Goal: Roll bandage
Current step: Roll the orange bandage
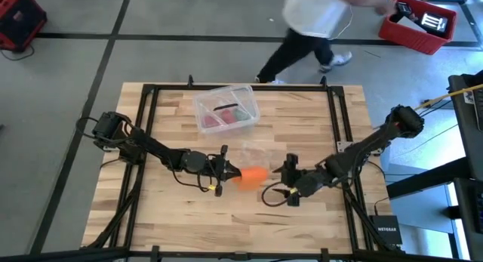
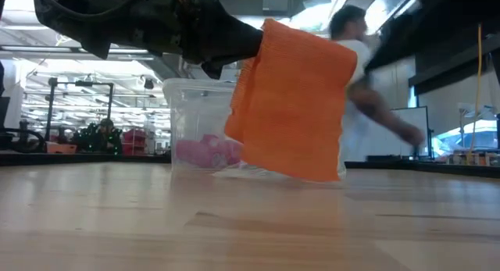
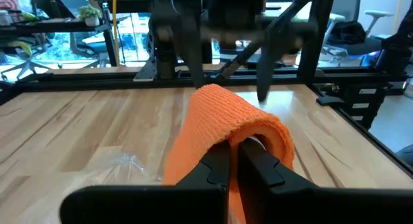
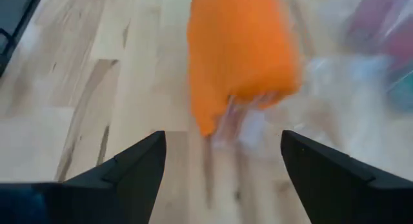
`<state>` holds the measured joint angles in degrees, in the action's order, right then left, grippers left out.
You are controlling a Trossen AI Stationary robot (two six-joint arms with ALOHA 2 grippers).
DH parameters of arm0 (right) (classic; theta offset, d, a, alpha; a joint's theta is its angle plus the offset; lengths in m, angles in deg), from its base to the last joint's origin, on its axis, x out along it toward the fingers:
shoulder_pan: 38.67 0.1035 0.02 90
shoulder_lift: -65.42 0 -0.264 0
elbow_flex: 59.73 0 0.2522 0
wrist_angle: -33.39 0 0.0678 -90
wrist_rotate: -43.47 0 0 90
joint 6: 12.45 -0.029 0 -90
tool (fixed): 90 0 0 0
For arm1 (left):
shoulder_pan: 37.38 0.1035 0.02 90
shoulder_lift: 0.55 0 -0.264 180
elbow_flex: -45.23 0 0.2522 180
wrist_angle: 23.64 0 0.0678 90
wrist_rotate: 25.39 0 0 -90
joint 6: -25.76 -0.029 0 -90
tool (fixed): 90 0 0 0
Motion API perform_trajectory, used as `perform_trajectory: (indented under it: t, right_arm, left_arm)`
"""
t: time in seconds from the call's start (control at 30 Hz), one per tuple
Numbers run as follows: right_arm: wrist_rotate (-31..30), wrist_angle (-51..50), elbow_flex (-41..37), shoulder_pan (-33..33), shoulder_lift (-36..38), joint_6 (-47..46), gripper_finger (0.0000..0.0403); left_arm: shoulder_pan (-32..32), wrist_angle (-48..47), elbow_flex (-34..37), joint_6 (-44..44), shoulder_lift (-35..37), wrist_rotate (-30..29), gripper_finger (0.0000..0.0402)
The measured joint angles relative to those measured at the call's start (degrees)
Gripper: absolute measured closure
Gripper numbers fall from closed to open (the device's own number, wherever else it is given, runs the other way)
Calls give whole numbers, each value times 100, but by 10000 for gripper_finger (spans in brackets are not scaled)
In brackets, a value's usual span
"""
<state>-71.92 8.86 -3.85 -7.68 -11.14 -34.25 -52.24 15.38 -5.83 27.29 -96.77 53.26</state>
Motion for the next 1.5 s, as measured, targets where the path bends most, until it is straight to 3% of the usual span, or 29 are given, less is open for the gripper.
perform_trajectory:
  t: [0.27, 0.53, 0.7, 0.77, 0.93, 1.1, 1.2, 1.3, 1.5]
  right_arm:
    - [-175, 2750, -1040, -25, -809, -470, 132]
    - [-509, 4280, -852, -25, -1871, -147, 221]
    - [-468, 4192, -640, -25, -1817, 205, 340]
    - [-117, 4072, -535, -20, -1604, 341, 385]
    - [274, 2486, 3, 158, -729, 422, 386]
    - [-620, 394, 953, 124, -103, 1733, 395]
    - [-1199, 202, 1446, -61, 157, 2777, 394]
    - [-1316, 145, 1774, -480, 368, 3629, 399]
    - [-1291, -167, 1884, -1713, 656, 3667, 394]
  left_arm:
    - [2, 72, -2, 10, 0, -44, 398]
    - [12, 159, -2, -17, 2, -48, 398]
    - [33, 137, -2, -21, 2, -48, 398]
    - [44, 106, -2, -18, 2, -48, 398]
    - [44, -29, -2, -5, 2, -48, 398]
    - [55, -122, -2, -177, 7, -48, 398]
    - [56, -125, -2, -234, 7, -46, 398]
    - [-18, -126, -2, -344, 7, -48, 398]
    - [-398, 187, -24, -496, 7, -37, 398]
